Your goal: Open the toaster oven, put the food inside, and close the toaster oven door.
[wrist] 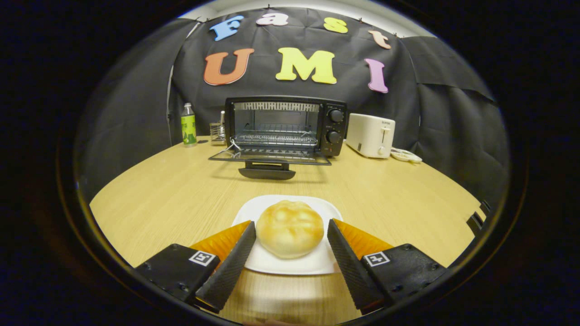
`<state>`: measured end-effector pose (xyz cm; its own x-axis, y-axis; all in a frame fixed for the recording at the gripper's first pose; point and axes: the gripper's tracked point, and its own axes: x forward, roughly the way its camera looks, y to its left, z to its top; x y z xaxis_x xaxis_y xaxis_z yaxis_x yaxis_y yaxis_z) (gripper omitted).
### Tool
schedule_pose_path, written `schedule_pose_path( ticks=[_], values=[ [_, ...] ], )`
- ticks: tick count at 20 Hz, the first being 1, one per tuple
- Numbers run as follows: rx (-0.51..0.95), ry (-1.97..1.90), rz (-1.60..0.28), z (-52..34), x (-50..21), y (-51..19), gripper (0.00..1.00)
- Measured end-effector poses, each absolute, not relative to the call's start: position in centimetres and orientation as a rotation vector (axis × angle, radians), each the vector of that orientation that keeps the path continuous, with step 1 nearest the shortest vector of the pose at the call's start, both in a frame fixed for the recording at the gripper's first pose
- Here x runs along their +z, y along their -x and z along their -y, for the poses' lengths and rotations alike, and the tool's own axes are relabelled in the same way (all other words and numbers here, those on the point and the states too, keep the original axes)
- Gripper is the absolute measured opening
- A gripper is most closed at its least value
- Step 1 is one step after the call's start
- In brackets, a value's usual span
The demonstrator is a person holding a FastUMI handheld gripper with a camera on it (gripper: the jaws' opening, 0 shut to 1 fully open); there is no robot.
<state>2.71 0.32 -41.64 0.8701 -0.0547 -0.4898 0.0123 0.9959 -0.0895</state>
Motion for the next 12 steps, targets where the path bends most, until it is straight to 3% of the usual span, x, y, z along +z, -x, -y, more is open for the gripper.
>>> schedule_pose_path(
  ticks=[7,12],
  values=[
    [-0.024,0.076,-0.55,-0.51,-42.34,-2.99,1.0],
    [-0.022,0.057,-0.547,-0.43,-42.04,-2.93,0.94]
  ],
)
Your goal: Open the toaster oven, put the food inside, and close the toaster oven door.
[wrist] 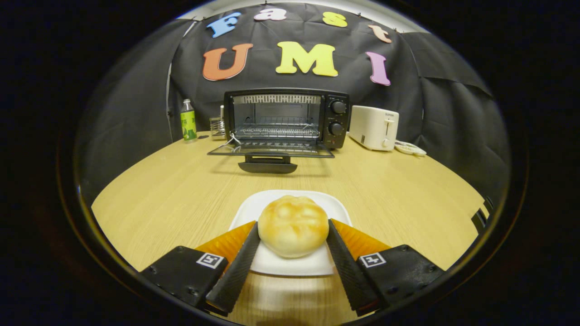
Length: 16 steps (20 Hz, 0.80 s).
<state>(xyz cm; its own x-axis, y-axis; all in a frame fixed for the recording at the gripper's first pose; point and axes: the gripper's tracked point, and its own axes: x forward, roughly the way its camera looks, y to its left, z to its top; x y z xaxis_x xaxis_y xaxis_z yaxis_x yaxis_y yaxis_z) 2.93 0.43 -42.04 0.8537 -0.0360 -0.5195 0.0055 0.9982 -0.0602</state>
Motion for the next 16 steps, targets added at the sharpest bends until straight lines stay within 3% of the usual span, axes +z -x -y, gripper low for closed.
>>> schedule_pose_path(
  ticks=[10,16],
  values=[
    [0.033,-0.05,-0.538,-1.3,-38.7,-3.1,0.92],
    [0.077,-0.119,-0.483,-2.0,-33.2,-4.4,0.92]
  ],
)
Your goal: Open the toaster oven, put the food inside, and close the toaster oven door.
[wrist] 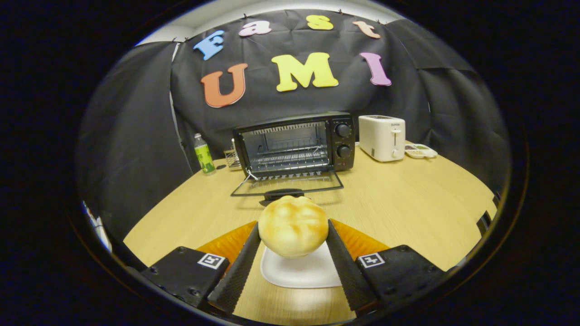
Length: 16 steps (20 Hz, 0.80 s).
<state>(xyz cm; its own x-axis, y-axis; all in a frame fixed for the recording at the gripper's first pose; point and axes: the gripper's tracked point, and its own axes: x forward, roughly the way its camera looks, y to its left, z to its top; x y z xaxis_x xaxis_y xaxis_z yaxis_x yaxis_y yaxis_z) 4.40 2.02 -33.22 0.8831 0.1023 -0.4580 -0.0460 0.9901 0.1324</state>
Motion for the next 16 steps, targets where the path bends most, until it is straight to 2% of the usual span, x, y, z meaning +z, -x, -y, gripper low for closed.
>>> schedule_pose_path(
  ticks=[6,16],
  values=[
    [0.085,-0.225,-0.384,-2.6,-28.1,-6.2,0.91],
    [0.087,-0.418,-0.315,-4.8,-27.3,-14.8,0.91]
  ],
)
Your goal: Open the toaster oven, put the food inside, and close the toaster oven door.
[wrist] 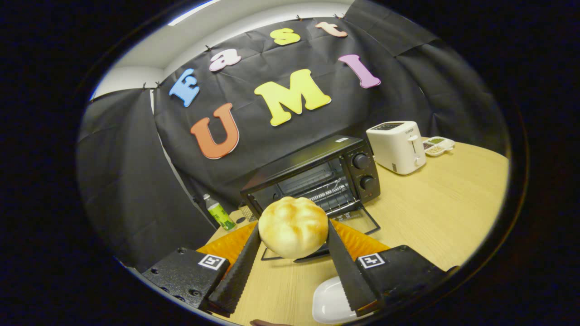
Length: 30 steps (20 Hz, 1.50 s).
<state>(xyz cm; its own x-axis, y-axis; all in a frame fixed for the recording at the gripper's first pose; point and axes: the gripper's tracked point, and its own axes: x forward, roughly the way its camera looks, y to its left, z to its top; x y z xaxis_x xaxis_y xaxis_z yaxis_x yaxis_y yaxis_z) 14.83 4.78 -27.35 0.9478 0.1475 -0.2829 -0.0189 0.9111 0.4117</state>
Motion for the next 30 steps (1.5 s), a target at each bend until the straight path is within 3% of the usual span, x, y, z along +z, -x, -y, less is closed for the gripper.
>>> schedule_pose_path(
  ticks=[18,27,30],
  values=[
    [0.052,-0.583,-0.449,-5.9,-34.8,-32.8,0.91],
    [0.025,-0.601,-0.428,-3.6,-35.5,-37.0,0.92],
    [0.016,-0.569,-0.438,-2.8,-35.8,-37.3,0.97]
  ],
)
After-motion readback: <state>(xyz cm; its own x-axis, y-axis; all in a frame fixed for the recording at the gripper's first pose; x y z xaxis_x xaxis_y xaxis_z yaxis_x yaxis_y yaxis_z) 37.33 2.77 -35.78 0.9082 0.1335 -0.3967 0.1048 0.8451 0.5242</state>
